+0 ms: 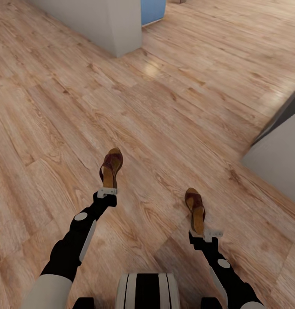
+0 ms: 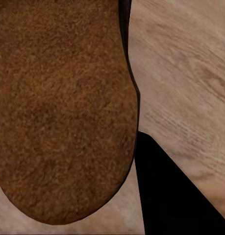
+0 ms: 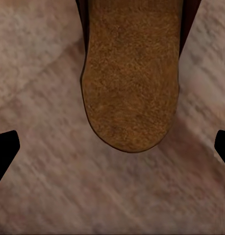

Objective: Pick up the two gym shoes and the two sandals from the corridor floor and place them onto the hallstand (shoe rack) in the corridor, making sure they are on the rack and not on the floor. Arrange them so the two gym shoes are next to each other and the two sandals are next to each other.

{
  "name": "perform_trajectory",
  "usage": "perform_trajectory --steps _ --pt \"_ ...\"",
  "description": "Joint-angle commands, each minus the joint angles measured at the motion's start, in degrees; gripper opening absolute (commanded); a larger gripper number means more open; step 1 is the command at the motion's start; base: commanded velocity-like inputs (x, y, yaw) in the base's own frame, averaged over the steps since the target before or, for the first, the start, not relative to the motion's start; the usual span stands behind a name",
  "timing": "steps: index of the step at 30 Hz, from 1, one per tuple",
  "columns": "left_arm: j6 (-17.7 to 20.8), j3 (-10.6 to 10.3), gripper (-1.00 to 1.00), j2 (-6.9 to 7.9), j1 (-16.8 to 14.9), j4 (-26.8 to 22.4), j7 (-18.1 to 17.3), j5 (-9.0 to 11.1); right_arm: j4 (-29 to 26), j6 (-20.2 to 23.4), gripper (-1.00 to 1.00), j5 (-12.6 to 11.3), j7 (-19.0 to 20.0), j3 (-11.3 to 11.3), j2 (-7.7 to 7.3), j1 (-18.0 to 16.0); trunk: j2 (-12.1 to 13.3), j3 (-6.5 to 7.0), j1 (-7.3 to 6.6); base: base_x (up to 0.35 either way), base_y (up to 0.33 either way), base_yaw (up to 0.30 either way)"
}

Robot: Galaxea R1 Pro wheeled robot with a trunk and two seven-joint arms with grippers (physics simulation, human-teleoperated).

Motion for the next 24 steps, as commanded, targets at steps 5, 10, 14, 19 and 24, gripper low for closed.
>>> perform_trajectory --steps 5,10,14,19,24 --pt "1.2 -1.0 -1.00 -0.03 -0.3 -3.1 -0.1 -0.5 0.0 -0.2 1.00 -0.1 0.1 -0.1 0.01 0.0 -0.1 -1.57 0.11 0.000 0.000 0.050" --pt "4.2 -1.1 -1.00 0.02 -0.2 -6.3 -0.1 -0.5 0.0 -0.2 1.00 -0.1 0.1 0.0 0.01 0.0 -0.1 -2.47 0.19 0.000 0.000 0.009" --pt "3.9 -1.3 -1.00 0.08 0.5 -6.2 -0.2 -0.5 -0.1 -0.2 1.00 -0.1 0.1 -0.1 0.01 0.0 -0.1 -2.48 0.19 0.000 0.000 0.000" --pt "3.8 -1.4 -1.00 0.12 0.6 -6.1 -0.2 -0.5 -0.1 -0.2 1.00 -0.1 0.1 -0.1 0.01 0.0 -0.1 -2.48 0.19 0.100 0.000 0.000" --pt "3.7 -1.3 -1.00 0.14 0.6 -6.1 -0.2 -0.5 -0.1 -0.3 1.00 -0.1 0.1 -0.1 0.01 0.0 -0.1 -2.48 0.19 0.138 0.000 0.000"
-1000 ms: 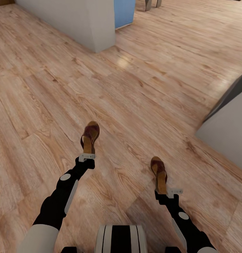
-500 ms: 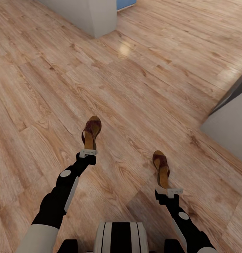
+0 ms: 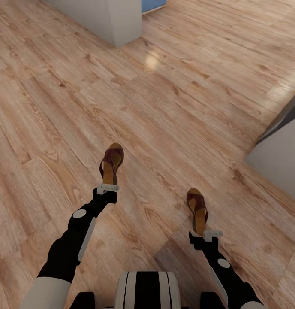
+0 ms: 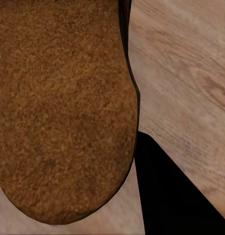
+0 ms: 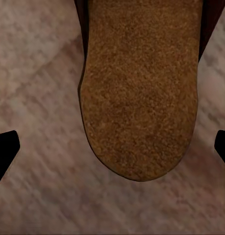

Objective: Pick up the two gym shoes and the two sandals from the corridor floor and place them onto the hallstand (shoe rack) in the corridor, making sure they are on the rack and not on the floor. Arrange them so the two gym shoes are next to each other and the two sandals are next to each other.

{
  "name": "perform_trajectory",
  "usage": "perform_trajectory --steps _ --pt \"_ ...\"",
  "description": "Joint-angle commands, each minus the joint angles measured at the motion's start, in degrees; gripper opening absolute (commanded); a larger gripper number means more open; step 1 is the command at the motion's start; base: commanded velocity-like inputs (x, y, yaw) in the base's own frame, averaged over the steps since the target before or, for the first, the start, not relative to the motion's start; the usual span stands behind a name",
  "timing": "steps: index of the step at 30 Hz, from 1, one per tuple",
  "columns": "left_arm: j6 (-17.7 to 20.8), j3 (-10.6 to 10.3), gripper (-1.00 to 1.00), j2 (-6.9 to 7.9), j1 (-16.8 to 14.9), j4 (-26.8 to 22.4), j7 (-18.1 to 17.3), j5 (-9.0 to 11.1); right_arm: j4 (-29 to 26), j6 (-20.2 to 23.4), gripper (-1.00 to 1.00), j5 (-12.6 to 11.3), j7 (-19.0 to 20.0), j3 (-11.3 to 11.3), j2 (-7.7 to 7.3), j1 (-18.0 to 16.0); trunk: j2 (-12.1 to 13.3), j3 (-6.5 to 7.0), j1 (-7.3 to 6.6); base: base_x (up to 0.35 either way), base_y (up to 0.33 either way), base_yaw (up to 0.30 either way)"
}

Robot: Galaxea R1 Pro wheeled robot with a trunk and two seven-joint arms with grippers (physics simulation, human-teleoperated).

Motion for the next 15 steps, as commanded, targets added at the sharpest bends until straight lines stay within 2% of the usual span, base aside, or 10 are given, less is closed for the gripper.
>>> perform_trajectory --steps 1,15 --pt "0.3 0.1 -1.00 -0.03 0.0 -0.1 -0.4 -0.5 0.0 -0.2 1.00 -0.1 0.1 -0.1 0.01 0.0 0.0 -0.03 0.00 0.048 0.000 0.000" --pt "0.2 0.1 -1.00 -0.09 0.0 -0.1 -0.4 -0.5 -0.1 -0.2 1.00 -0.2 0.1 -0.1 0.01 0.0 0.0 -0.03 0.00 0.028 0.000 0.000"
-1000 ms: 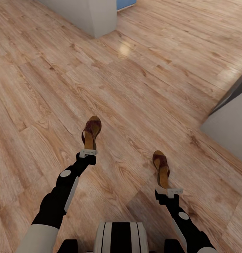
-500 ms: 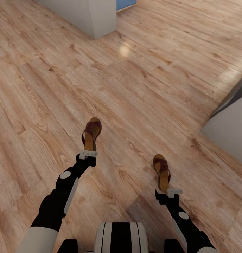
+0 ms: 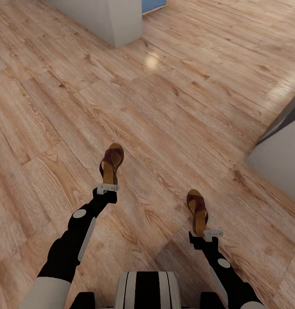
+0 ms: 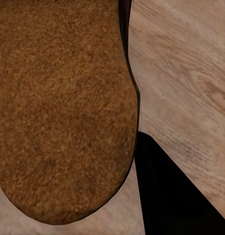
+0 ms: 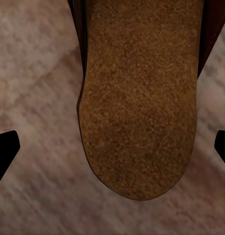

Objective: Pick up the two gym shoes and the two sandals from the corridor floor and place them onto the hallstand (shoe rack) in the corridor, making sure they are on the rack and not on the floor. Arrange them so the two gym shoes are next to each other and the two sandals are next to each other.

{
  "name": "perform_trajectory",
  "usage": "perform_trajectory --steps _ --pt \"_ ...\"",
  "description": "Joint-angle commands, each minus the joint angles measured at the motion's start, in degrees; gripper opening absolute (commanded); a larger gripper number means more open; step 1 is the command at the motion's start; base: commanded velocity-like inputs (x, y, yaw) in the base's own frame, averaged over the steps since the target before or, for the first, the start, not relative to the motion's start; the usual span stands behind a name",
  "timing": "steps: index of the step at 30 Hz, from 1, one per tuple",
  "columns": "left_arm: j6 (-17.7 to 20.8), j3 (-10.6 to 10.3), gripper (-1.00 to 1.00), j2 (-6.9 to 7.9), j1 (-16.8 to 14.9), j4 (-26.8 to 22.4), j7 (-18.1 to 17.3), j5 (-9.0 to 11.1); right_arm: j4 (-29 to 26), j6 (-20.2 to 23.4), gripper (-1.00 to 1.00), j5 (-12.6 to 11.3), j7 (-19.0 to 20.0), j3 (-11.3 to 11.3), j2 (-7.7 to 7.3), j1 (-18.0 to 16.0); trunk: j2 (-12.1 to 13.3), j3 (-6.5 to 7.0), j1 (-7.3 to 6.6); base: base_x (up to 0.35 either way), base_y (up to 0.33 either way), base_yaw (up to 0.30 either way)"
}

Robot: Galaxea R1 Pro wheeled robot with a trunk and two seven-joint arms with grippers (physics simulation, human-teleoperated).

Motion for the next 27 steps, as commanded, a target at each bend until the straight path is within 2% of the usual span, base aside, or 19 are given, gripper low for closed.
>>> perform_trajectory --steps 1,5,12,23,27 --pt "0.3 0.1 -1.00 -0.03 0.0 -0.1 -0.4 -0.5 0.0 -0.2 1.00 -0.1 0.1 -0.1 0.01 0.0 0.0 -0.03 -0.01 0.003 0.000 0.000" --pt "0.3 0.1 -1.00 0.22 0.0 -0.4 -0.4 -0.5 0.0 -0.1 1.00 -0.2 0.1 -0.1 0.01 0.0 0.0 -0.03 -0.01 0.001 0.000 0.000" --pt "0.3 0.1 -1.00 0.37 0.0 -0.6 -0.4 -0.4 0.0 -0.1 1.00 -0.2 0.1 -0.1 0.01 0.0 -0.1 -1.97 0.17 0.000 0.000 0.000" --pt "0.3 0.2 -1.00 0.30 0.0 -0.6 -0.3 -0.4 0.0 -0.2 1.00 -0.2 0.1 -0.1 0.01 0.0 -0.1 -2.13 0.17 0.001 0.000 0.000" --pt "0.3 0.2 -1.00 0.18 0.0 -0.6 -0.3 -0.4 0.0 -0.2 1.00 -0.2 0.1 -0.1 0.01 0.0 -0.1 -2.13 0.17 0.133 0.000 0.000"
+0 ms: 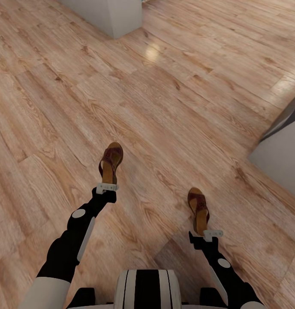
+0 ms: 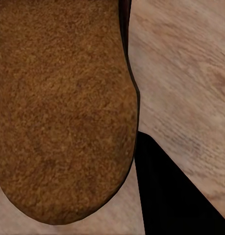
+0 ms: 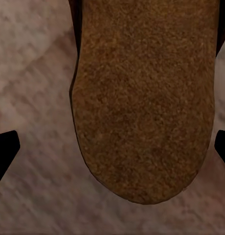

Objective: Pick up the two gym shoes and the two sandals from the corridor floor and place them onto the hallstand (shoe rack) in the corridor, making sure they are on the rack and not on the floor. Arrange them so the two gym shoes are next to each other and the two sandals are next to each other.

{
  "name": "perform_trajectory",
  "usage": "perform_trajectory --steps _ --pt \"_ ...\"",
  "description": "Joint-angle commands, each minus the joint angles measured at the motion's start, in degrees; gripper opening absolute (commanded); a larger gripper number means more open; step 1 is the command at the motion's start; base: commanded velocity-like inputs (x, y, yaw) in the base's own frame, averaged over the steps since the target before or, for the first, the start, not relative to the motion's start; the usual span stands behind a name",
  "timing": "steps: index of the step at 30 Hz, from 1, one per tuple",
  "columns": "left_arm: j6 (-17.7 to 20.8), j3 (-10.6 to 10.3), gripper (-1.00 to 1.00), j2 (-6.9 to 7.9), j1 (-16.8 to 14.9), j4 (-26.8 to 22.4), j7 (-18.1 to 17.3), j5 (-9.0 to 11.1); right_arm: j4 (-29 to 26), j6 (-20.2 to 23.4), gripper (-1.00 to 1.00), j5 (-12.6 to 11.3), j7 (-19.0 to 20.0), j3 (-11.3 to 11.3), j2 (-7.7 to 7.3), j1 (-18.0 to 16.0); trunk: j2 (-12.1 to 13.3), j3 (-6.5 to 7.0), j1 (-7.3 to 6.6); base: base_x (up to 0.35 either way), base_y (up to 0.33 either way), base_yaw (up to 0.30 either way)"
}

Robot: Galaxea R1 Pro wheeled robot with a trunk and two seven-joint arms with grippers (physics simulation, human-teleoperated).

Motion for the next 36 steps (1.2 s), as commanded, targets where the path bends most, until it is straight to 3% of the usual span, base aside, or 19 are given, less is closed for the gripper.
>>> perform_trajectory --steps 1,5,6,26,36 --pt "0.3 0.1 -1.00 -0.01 0.0 -0.1 -0.4 -0.5 0.0 -0.2 1.00 -0.1 0.1 -0.1 0.01 0.0 0.0 -0.03 0.00 0.046 0.000 0.000" --pt "0.3 0.1 -1.00 0.01 0.0 -0.1 -0.4 -0.5 0.0 -0.2 1.00 -0.1 0.1 -0.1 0.01 0.0 0.0 -0.03 0.00 0.018 0.000 0.000" --pt "0.3 0.1 -1.00 0.01 0.0 -0.1 -0.4 -0.5 0.0 -0.2 -1.00 -0.1 0.1 -0.1 0.01 0.0 0.0 -0.03 0.00 0.006 0.000 0.000" --pt "0.3 0.2 -1.00 0.10 0.1 -0.2 -0.2 -0.6 0.0 -0.2 -1.00 -0.1 0.0 -0.1 0.00 0.0 0.0 -0.03 0.00 0.000 0.000 0.000" --pt "0.2 0.7 -1.00 0.48 2.4 -0.3 1.3 -0.8 0.0 -0.2 -1.00 -0.1 0.1 -0.1 0.01 0.0 0.0 -0.03 0.00 0.000 0.000 0.000"
